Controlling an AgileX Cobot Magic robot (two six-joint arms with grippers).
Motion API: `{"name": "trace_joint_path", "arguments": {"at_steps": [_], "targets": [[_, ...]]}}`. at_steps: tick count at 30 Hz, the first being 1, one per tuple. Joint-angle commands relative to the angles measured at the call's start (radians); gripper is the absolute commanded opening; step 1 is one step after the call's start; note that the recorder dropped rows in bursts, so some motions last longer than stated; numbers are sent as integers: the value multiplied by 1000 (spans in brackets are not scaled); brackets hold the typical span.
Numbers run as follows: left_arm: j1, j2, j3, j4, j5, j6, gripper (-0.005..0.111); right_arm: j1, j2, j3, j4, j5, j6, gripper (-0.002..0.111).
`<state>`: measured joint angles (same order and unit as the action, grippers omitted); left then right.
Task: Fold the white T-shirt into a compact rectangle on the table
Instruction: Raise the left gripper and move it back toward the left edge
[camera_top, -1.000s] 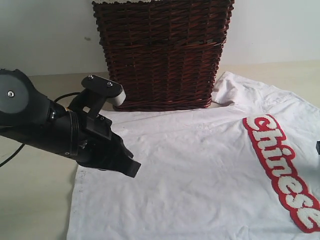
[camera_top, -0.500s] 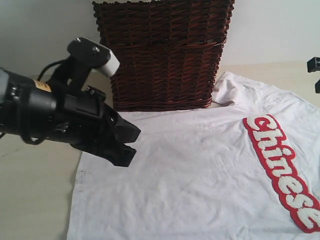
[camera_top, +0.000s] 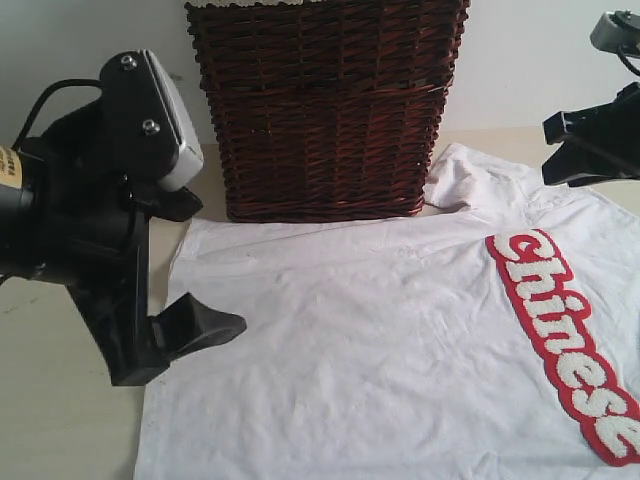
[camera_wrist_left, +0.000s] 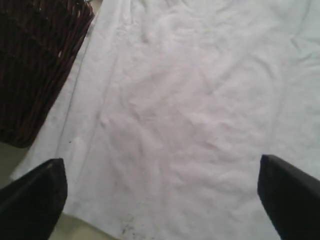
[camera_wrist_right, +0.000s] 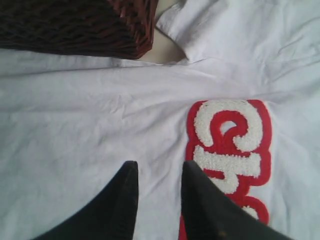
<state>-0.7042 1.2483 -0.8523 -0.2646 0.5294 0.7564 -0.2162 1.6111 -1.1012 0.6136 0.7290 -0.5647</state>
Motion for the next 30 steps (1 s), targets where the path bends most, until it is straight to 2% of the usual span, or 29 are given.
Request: {"name": "trace_joint_path", "arguments": {"at_steps": [1,3,5,8,14,16,20,26,28,30], "targets": [[-4,-12,2,227,29,56,105,40,-10,-6,7,2,-13,31],[-4,-19,2,443,140,153,105,51,-10,-6,11,4,-13,31],[-4,-19,2,546,198,158,105,53,-10,-6,20,7,-10,31],[-2,-17,2,530,199,136,105,53,-10,-6,43,8,-10,31],[-2,14,2,537,89,178,105,53,-10,-6,44,-1,-12,31],[9,33,-9,532,124,178,105,53,-10,-6,44,-1,-12,31],[59,80,-46,395,233,251,105,53,-10,-6,39,-1,-12,31],[173,178,-108,-76,516,527,105,53,-10,-6,39,-1,-17,31],[194,222,-119,-103,541,542,105,53,-10,-6,39,-1,-17,31],[197,261,-119,-61,487,526,105,53,-10,-6,36,1,-16,31]]}}
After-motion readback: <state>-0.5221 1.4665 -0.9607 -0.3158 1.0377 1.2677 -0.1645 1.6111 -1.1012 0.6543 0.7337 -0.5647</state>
